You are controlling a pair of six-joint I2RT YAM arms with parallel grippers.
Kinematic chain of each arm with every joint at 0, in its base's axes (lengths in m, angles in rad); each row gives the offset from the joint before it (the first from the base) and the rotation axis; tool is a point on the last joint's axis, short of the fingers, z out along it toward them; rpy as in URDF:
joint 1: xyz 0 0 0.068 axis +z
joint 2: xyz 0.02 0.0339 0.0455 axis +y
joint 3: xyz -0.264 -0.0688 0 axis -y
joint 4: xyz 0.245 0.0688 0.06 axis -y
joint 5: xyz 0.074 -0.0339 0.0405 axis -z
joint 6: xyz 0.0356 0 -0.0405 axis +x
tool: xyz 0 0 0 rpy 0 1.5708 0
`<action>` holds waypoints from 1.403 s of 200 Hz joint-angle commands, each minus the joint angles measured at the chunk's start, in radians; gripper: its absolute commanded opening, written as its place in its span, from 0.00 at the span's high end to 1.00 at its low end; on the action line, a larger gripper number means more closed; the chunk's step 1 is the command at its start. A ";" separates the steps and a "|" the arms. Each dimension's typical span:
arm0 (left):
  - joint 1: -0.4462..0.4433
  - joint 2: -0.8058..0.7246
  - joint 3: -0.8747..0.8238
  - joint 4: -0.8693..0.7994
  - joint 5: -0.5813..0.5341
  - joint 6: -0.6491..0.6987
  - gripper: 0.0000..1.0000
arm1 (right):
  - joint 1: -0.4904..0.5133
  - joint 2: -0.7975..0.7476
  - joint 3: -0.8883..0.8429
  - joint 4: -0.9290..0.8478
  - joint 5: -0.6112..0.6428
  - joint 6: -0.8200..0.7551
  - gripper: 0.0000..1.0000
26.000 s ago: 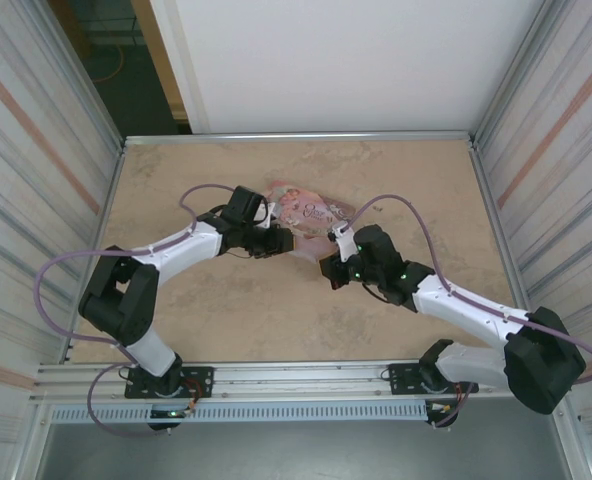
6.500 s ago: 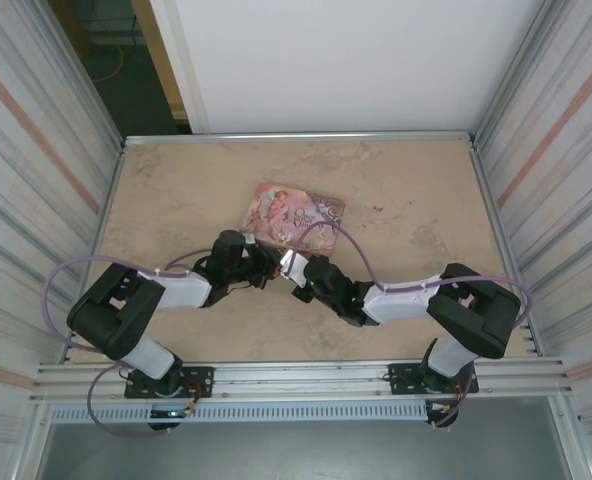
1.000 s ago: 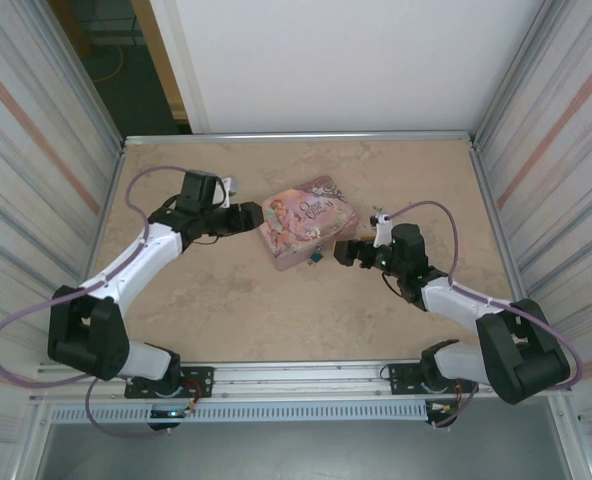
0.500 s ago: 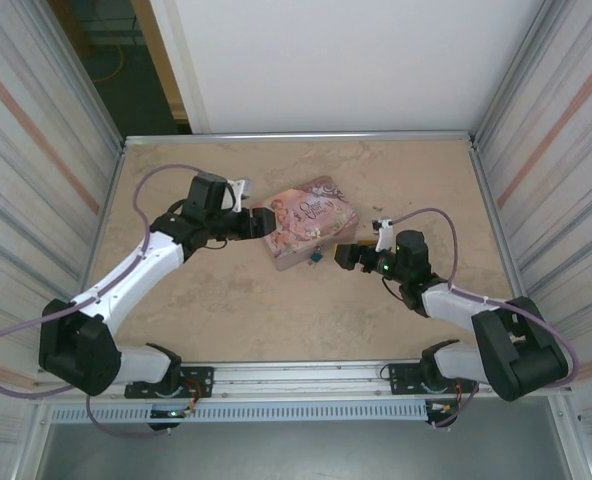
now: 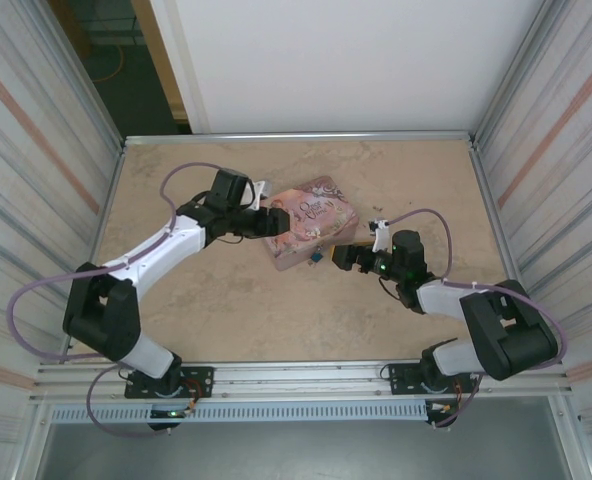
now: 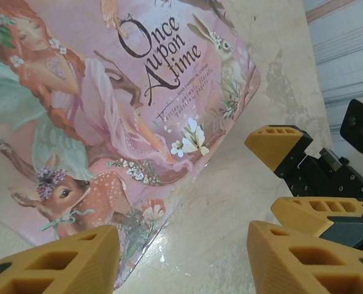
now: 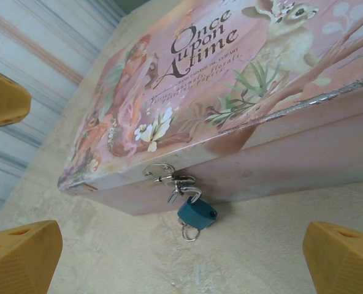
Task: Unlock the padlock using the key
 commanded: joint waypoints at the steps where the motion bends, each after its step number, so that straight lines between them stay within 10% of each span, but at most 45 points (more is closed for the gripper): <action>1: -0.005 0.028 0.044 0.019 0.044 0.016 0.45 | 0.005 0.025 -0.013 0.044 -0.018 0.027 0.01; 280: -0.007 0.244 0.083 -0.012 0.074 -0.020 0.50 | 0.112 0.412 0.155 0.261 -0.093 -0.004 0.30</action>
